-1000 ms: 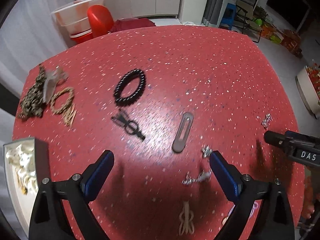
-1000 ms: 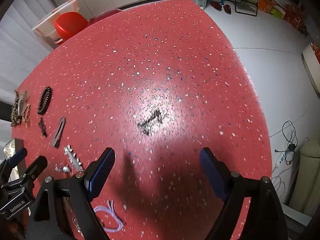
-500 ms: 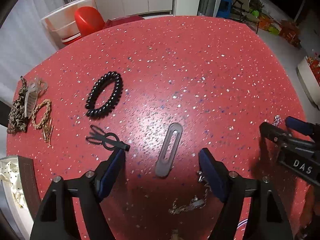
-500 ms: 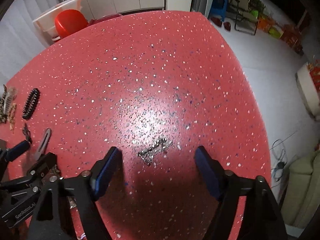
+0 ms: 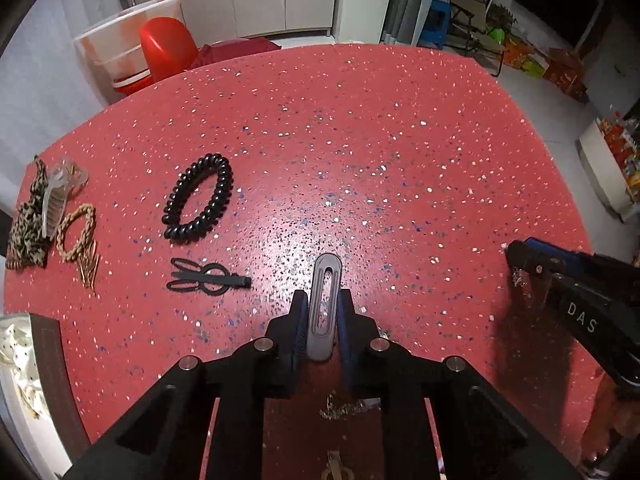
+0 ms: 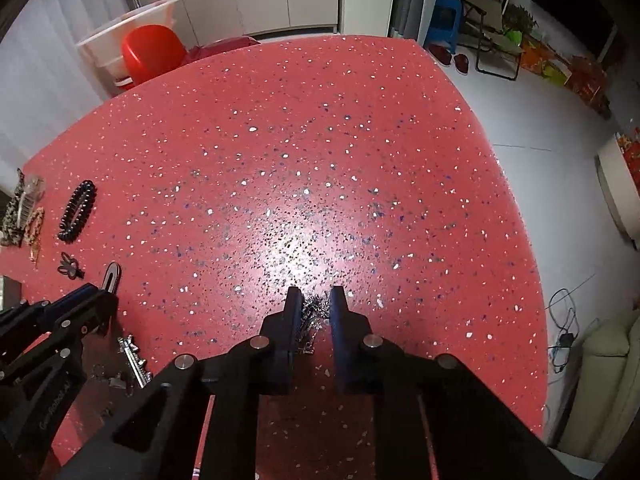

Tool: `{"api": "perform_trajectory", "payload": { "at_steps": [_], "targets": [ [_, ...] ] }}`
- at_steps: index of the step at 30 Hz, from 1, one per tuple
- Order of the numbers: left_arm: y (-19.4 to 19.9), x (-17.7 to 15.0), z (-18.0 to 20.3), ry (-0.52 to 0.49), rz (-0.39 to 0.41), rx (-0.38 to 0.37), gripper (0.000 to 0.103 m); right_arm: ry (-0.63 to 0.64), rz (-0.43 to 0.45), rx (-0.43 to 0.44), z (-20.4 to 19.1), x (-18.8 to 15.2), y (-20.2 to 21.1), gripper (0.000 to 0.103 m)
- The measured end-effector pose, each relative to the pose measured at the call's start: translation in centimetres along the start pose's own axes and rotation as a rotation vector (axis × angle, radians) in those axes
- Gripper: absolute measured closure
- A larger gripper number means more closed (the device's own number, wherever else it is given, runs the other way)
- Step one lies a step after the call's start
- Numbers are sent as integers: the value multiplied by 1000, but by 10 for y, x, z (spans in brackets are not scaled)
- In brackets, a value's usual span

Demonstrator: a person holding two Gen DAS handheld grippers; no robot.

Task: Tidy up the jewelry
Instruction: 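Carry the grey slotted clip toward the tray while the right tool carries the silver charm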

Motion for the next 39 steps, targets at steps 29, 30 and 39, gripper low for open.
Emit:
{"api": "perform_trajectory", "payload": {
  "at_steps": [29, 30, 39],
  "targets": [
    [127, -100, -16, 31, 43, -69, 86, -71, -57, 159, 15, -85, 91, 88],
    [131, -104, -18, 33, 41, -69, 86, -74, -59, 161, 14, -90, 96, 88],
    [168, -140, -38, 39, 30, -55, 86, -70, -91, 175, -4, -124, 127, 88]
  ]
}}
Point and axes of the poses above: each gripper's, at about its wrist camera, not at the fingertips, and y roughly against the way its jaws point, z to its right, x to its top, the point moved 1 cm from there along -y, roughly the way its jaws point, and after that the axes turned 7 degrees about -x, right-handed, at the moved point
